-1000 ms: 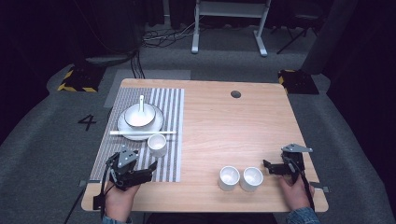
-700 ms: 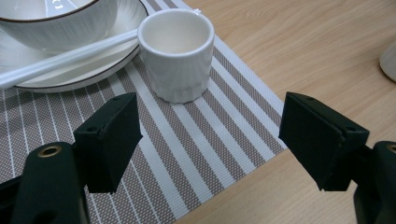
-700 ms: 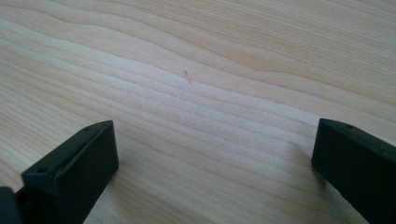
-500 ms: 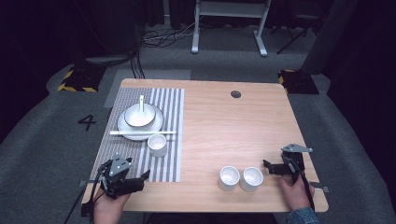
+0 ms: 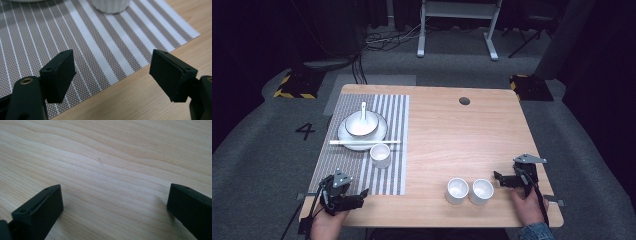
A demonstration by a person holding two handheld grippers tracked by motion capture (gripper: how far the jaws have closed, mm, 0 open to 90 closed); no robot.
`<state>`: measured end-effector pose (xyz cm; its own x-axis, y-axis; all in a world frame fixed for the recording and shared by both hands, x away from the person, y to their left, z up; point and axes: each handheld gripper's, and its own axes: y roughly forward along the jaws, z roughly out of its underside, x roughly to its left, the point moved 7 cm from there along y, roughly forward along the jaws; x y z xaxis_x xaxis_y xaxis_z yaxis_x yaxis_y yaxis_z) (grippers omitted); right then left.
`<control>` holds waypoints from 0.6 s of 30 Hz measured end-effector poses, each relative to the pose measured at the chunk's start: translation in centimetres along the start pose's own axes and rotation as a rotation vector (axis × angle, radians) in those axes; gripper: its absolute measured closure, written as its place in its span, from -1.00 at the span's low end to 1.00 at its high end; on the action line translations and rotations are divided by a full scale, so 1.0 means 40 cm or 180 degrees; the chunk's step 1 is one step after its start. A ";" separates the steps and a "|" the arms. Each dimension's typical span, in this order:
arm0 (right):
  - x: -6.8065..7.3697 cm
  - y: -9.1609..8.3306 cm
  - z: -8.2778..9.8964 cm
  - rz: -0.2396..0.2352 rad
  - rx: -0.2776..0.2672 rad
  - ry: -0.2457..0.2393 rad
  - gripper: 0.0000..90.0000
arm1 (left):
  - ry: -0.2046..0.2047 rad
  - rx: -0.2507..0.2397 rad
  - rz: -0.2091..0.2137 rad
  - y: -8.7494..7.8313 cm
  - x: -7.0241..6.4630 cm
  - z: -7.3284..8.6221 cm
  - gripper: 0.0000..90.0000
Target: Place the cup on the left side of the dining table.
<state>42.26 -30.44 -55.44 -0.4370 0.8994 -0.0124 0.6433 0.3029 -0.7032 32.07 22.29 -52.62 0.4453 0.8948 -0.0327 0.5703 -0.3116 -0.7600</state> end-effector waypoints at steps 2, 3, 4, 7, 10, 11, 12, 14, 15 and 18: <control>0.000 0.000 0.000 0.0000 0.0000 -0.0001 -0.99 | -0.0022 0.0045 -0.0015 0.006 0.006 0.006 -0.54; 0.000 0.000 0.000 0.0000 0.0000 -0.0001 -0.99 | -0.0022 0.0045 -0.0015 0.006 0.006 0.006 -0.54; 0.000 0.000 0.000 0.0000 0.0000 0.0000 -0.99 | -0.0027 0.0060 -0.0022 0.008 0.009 0.008 -0.54; 0.000 0.000 0.000 0.0000 0.0000 0.0000 -0.99 | -0.0064 0.0112 -0.0038 0.019 0.016 0.017 -0.54; 0.000 0.000 0.000 0.0000 0.0000 0.0001 -0.99 | -0.0068 0.0185 -0.0104 0.032 0.026 0.028 -0.56; 0.000 0.000 0.000 0.0000 0.0000 0.0000 -0.99 | -0.0091 0.0217 -0.0150 0.037 0.028 0.031 -0.56; 0.000 0.000 0.000 0.0000 0.0000 -0.0001 -0.99 | -0.0136 0.0213 -0.0170 0.047 0.030 0.034 -0.61; 0.000 0.000 0.000 0.0000 0.0000 0.0000 -0.99 | -0.0121 0.0185 -0.0176 0.048 0.030 0.034 -0.67; 0.000 0.000 0.000 0.0000 0.0000 0.0000 -0.99 | -0.0120 0.0115 -0.0169 0.052 0.029 0.034 -0.67; 0.000 0.000 0.000 0.0000 0.0000 0.0000 -0.99 | -0.0131 0.0026 -0.0156 0.055 0.031 0.036 -0.73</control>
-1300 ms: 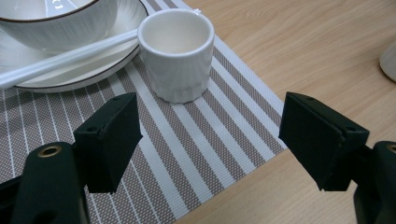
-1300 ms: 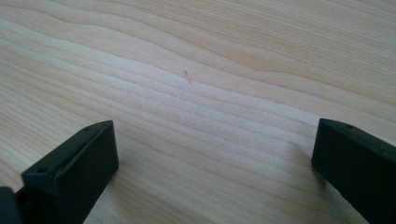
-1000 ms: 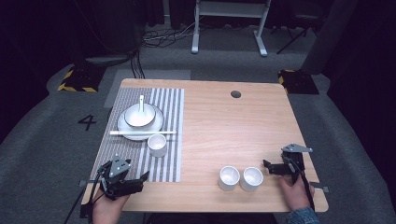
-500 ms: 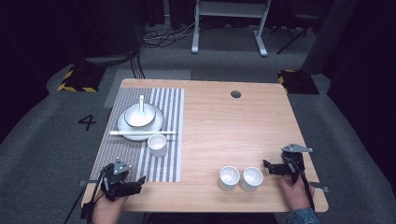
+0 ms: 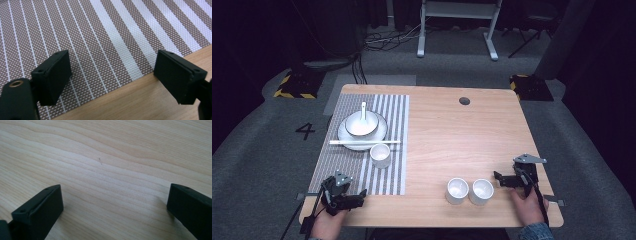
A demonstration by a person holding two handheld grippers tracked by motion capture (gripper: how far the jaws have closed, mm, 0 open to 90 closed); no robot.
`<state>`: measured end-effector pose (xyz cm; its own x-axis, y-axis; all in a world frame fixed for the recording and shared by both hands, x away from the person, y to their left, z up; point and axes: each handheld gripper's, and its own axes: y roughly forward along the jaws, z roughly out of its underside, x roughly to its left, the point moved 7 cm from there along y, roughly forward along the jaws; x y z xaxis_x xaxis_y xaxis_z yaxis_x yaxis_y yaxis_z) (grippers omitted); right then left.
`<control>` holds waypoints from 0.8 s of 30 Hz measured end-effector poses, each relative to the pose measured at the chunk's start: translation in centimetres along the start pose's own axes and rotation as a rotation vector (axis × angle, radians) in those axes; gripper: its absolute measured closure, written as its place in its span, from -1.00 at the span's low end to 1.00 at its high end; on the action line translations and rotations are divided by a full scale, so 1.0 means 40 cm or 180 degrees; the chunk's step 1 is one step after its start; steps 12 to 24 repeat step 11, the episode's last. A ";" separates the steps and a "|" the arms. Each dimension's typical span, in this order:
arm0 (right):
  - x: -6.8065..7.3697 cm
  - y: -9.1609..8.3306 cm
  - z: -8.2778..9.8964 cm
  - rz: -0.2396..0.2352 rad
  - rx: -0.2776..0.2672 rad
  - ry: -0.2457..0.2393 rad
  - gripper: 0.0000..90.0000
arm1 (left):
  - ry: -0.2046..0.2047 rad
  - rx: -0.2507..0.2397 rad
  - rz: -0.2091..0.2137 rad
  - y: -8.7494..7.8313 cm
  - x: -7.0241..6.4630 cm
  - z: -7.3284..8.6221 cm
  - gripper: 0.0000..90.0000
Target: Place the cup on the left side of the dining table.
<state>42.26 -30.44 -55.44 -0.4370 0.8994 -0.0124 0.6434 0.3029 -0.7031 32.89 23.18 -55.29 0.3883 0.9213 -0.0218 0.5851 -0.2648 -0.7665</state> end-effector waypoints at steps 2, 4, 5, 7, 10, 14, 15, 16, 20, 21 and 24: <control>0.000 0.000 0.000 0.0001 0.0001 -0.0001 -0.99 | 0.0018 -0.0088 0.0006 0.002 0.000 0.004 -0.78; 0.000 0.000 0.000 0.0000 0.0002 0.0003 -0.99 | 0.0009 -0.0173 0.0003 0.007 0.001 0.007 -0.84; 0.000 0.000 0.000 0.0000 0.0002 0.0000 -0.99 | 0.0009 -0.0174 -0.0001 0.006 0.001 0.007 -0.84; 0.000 0.000 0.000 0.0000 0.0002 0.0000 -0.99 | 0.0004 -0.0174 -0.0004 0.007 0.001 0.007 -0.84; 0.000 0.000 0.000 -0.0001 0.0002 0.0001 -0.99 | -0.0002 -0.0182 -0.0003 0.007 0.000 0.007 -0.84; 0.000 0.000 0.000 0.0000 0.0002 0.0001 -0.99 | -0.0005 -0.0182 -0.0008 0.007 0.000 0.008 -0.84; 0.000 0.000 0.000 0.0000 0.0002 0.0001 -0.99 | -0.0005 -0.0182 -0.0008 0.007 0.000 0.008 -0.84; 0.000 0.000 0.000 0.0000 0.0002 0.0001 -0.99 | -0.0005 -0.0182 -0.0008 0.007 0.000 0.008 -0.84; 0.000 0.000 0.000 0.0000 0.0002 0.0001 -0.99 | -0.0005 -0.0182 -0.0008 0.007 0.000 0.008 -0.84; 0.000 0.000 0.000 0.0000 0.0002 0.0001 -0.99 | -0.0005 -0.0182 -0.0008 0.007 0.000 0.008 -0.84; 0.000 0.000 0.000 0.0000 0.0002 0.0001 -0.99 | -0.0005 -0.0182 -0.0008 0.007 0.000 0.008 -0.84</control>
